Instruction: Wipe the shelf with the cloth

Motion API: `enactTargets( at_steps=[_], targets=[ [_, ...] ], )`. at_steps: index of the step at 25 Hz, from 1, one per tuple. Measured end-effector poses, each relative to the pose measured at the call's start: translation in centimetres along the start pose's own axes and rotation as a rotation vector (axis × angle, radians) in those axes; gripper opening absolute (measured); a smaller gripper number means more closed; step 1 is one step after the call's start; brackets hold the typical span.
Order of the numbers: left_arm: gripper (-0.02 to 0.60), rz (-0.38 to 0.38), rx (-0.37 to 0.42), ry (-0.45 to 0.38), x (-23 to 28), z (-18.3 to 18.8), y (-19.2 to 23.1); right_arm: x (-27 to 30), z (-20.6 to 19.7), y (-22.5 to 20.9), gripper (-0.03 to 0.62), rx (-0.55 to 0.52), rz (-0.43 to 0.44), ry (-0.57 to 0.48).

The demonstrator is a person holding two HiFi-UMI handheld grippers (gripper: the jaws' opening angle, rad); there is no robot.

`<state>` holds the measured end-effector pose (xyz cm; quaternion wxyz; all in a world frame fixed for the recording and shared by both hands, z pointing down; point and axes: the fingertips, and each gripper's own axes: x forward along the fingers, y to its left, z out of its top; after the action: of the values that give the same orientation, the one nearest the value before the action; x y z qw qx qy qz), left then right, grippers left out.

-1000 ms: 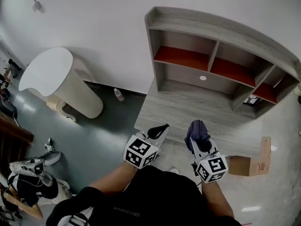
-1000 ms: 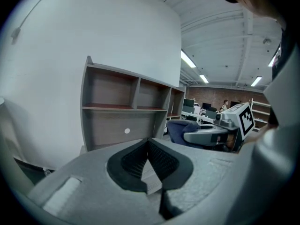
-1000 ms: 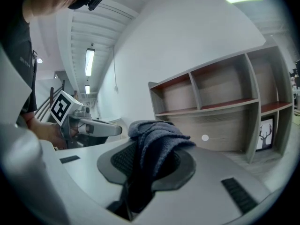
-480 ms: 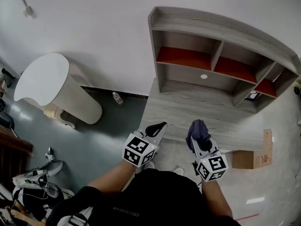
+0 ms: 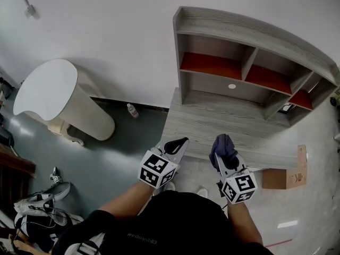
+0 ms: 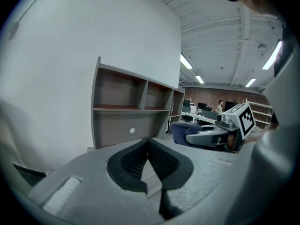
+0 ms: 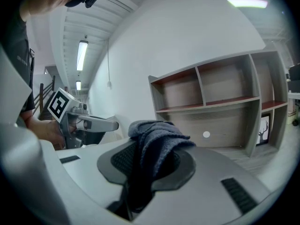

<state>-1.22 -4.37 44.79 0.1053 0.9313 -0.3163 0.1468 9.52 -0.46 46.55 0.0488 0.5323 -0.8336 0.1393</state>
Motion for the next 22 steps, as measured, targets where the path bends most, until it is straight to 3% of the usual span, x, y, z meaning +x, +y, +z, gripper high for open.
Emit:
enactTargets(
  at_steps=[22],
  targets=[
    [0.008, -0.003, 0.001, -0.005, -0.65, -0.08, 0.18, 0.06, -0.15, 0.7, 0.091, 0.002, -0.003, 0.006]
  ],
)
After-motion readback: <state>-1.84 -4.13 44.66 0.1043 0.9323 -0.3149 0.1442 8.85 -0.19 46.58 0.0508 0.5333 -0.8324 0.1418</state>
